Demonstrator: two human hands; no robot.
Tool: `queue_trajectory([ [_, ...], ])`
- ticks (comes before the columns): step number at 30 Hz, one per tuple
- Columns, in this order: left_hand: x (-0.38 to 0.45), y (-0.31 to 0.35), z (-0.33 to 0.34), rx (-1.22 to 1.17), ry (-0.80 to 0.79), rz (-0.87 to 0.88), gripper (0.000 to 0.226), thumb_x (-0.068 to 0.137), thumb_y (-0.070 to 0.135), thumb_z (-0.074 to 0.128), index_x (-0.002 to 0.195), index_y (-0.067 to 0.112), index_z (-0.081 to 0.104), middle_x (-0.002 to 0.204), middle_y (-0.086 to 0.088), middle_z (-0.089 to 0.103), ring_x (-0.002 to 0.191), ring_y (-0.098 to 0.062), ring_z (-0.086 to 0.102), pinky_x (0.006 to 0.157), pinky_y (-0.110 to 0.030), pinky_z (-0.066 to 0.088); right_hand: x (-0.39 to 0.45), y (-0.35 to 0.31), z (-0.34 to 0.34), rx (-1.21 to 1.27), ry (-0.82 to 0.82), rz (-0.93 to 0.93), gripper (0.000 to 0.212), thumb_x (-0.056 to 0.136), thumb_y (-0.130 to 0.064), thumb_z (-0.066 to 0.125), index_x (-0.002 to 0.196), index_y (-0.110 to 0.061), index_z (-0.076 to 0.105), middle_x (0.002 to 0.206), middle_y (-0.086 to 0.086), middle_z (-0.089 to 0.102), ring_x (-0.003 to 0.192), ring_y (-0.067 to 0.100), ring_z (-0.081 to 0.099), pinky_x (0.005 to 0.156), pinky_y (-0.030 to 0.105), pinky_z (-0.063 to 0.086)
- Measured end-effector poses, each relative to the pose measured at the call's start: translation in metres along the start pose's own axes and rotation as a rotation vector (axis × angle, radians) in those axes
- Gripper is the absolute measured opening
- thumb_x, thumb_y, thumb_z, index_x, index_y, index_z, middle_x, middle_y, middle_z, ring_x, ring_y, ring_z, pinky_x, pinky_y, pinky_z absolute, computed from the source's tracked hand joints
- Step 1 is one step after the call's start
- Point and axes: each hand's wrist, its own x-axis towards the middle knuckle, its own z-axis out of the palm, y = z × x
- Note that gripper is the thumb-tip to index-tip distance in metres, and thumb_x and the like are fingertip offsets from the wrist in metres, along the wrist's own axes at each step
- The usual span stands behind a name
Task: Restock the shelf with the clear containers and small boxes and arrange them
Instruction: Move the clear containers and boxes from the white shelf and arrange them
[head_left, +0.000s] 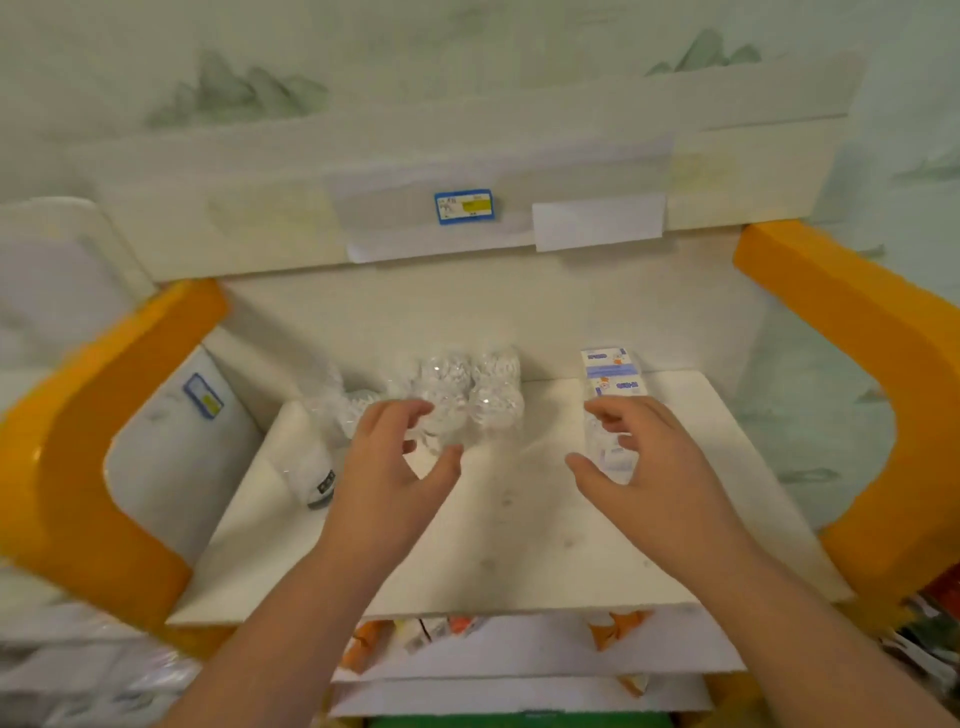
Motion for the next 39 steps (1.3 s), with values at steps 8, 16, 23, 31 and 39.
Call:
queue_trajectory([
  [8, -0.052, -0.022, -0.137, 0.224, 0.332, -0.046, 0.041, 0.085, 0.034, 0.067, 0.123, 0.037, 0.053, 0.12, 0.022, 0.052, 0.106, 0.004, 0.054, 0.08, -0.019, 0.049, 0.031, -0.086, 0.099, 0.156, -0.204, -0.202, 0.041, 0.079, -0.033, 0.074, 0.116, -0.038, 0.056, 0.114, -0.023, 0.053, 0.109, -0.001, 0.054, 0.097, 0.026, 0.047],
  [16, -0.103, -0.069, -0.254, 0.185, 0.607, -0.224, 0.031, 0.09, 0.035, 0.061, 0.119, 0.045, 0.054, 0.123, 0.023, 0.055, 0.11, -0.003, 0.057, 0.068, -0.023, 0.053, 0.016, -0.193, 0.195, 0.244, -0.384, -0.399, 0.042, 0.082, -0.038, 0.069, 0.122, -0.038, 0.055, 0.114, -0.024, 0.05, 0.11, -0.001, 0.052, 0.092, 0.022, 0.046],
  [23, -0.133, -0.155, -0.348, 0.387, 0.518, -0.407, 0.051, 0.088, 0.047, 0.061, 0.135, 0.045, 0.042, 0.137, 0.022, 0.042, 0.121, -0.007, 0.047, 0.095, -0.037, 0.049, -0.011, -0.281, 0.272, 0.188, -0.412, -0.507, 0.043, 0.084, -0.039, 0.069, 0.124, -0.037, 0.053, 0.117, -0.021, 0.051, 0.11, -0.003, 0.051, 0.095, 0.023, 0.046],
  [31, -0.139, -0.246, -0.456, 0.455, 0.439, -0.358, 0.056, 0.09, 0.048, 0.059, 0.141, 0.04, 0.038, 0.14, 0.024, 0.037, 0.132, -0.004, 0.034, 0.104, -0.028, 0.034, -0.047, -0.363, 0.377, 0.105, -0.419, -0.482, 0.041, 0.085, -0.042, 0.067, 0.121, -0.046, 0.049, 0.115, -0.03, 0.048, 0.112, -0.009, 0.048, 0.093, 0.013, 0.041],
  [39, -0.102, -0.319, -0.494, 0.369, 0.361, -0.306, 0.053, 0.089, 0.042, 0.062, 0.138, 0.037, 0.042, 0.133, 0.023, 0.038, 0.125, -0.008, 0.041, 0.102, -0.037, 0.044, -0.048, -0.369, 0.443, 0.034, -0.421, -0.338, 0.042, 0.083, -0.043, 0.067, 0.121, -0.047, 0.049, 0.115, -0.029, 0.047, 0.108, -0.004, 0.051, 0.093, 0.02, 0.047],
])
